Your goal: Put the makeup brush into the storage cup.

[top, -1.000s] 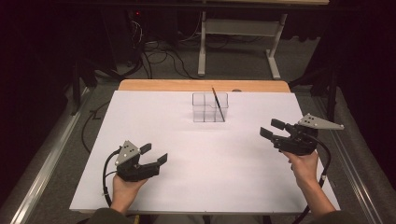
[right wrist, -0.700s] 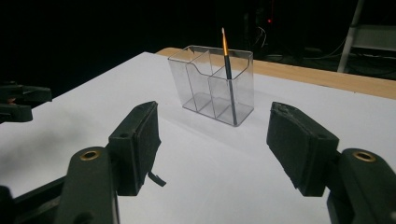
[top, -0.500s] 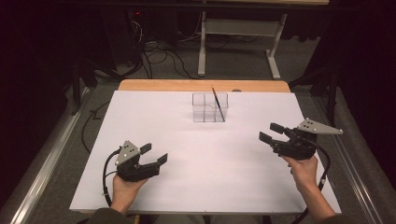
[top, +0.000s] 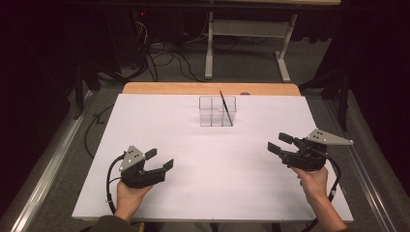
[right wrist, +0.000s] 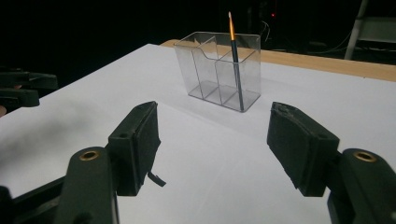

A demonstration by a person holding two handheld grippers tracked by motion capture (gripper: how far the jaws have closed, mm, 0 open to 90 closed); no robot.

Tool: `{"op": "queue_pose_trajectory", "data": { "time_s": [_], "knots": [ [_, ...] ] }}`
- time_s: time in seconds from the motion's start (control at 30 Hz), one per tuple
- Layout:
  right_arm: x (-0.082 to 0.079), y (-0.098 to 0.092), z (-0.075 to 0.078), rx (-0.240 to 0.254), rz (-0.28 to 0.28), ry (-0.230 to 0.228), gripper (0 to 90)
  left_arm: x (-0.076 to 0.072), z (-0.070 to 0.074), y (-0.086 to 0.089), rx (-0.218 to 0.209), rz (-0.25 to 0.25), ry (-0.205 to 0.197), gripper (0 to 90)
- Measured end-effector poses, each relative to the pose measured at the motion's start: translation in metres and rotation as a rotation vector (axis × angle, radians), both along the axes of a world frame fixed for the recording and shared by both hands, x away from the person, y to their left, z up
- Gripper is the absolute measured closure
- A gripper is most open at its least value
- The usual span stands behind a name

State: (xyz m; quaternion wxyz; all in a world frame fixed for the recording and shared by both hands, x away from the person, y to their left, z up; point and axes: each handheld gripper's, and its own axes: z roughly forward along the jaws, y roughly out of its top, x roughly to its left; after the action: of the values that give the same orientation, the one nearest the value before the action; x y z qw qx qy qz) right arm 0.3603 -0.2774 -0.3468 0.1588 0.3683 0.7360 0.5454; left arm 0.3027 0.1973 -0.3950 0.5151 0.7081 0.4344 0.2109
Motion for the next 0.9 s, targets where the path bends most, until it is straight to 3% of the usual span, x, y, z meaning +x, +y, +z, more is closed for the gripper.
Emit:
{"op": "queue_pose_trajectory", "data": {
  "time_s": [0.9],
  "knots": [
    [-0.006, 0.005, -0.015, -0.01, 0.007, 0.024, 35.2, 0.0, 0.0, 0.0, -0.002, -0.001, 0.001, 26.4]
  ]
}}
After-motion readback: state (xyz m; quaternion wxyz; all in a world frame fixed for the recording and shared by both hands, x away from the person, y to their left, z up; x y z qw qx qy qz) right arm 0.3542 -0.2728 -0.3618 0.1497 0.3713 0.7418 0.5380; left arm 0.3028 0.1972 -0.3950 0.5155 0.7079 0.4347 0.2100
